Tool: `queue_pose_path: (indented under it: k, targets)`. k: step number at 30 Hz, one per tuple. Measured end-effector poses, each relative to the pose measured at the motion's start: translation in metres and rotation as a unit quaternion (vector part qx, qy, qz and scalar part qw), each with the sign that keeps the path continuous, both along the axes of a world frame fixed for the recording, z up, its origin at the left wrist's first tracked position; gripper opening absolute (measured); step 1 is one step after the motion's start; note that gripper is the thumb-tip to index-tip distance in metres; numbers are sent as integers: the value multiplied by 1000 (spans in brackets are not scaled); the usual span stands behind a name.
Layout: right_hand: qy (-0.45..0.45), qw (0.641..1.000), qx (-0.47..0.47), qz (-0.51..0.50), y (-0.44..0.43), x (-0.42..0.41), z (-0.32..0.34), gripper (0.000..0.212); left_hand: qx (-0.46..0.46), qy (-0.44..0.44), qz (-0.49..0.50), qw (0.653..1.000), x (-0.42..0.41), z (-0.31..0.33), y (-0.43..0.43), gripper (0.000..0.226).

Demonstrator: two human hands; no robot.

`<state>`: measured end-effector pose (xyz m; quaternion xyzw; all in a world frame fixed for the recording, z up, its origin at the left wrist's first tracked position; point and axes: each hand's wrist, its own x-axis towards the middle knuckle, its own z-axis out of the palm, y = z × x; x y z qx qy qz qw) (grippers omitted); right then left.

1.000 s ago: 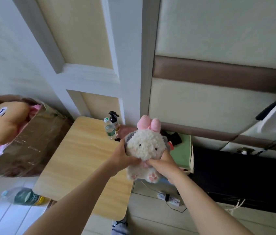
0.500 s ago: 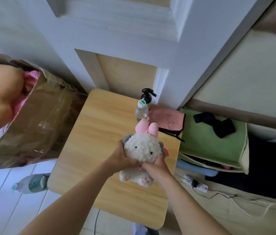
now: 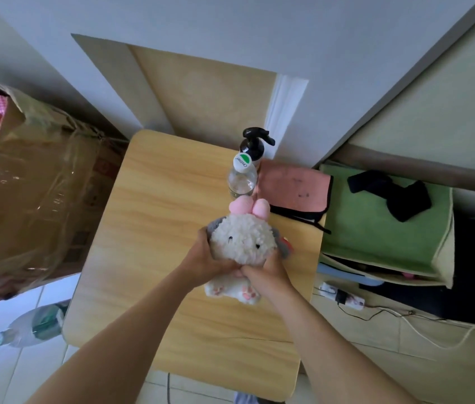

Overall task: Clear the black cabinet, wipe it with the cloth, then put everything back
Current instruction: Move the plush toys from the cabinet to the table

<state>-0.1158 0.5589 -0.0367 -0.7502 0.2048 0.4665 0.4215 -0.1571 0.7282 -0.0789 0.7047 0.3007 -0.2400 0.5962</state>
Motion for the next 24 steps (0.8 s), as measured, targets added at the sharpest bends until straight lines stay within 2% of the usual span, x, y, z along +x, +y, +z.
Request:
queue_pose_path:
  k: [3, 6, 9, 14, 17, 19, 22, 24]
  targets:
    - [13, 1000, -6, 3, -1, 6, 1, 50, 26, 2, -9, 1000, 3, -5, 2, 99]
    - [12, 1000, 1, 23, -3, 12, 8, 75, 34, 10, -14, 999, 4, -7, 1, 105]
    - [21, 999, 11, 32, -6, 17, 15, 80, 36, 28, -14, 999, 3, -6, 1, 110]
    - [40, 999, 1, 37, -13, 18, 23, 99, 92, 53, -34, 994, 2, 1, 3, 147]
    - [30, 999, 5, 29, -21, 17, 32, 117, 127, 52, -57, 989, 3, 20, 2, 134]
    - [9, 999, -14, 42, -28, 17, 44, 115, 155, 25, -87, 984, 3, 33, 3, 119]
    - [-30, 998, -24, 56, -40, 18, 67, 106, 175, 51, -85, 980, 2, 59, 0, 121]
    - [-51, 997, -19, 56, -50, 19, 88, 109, 187, 59, -89, 976, 5, 81, -7, 120]
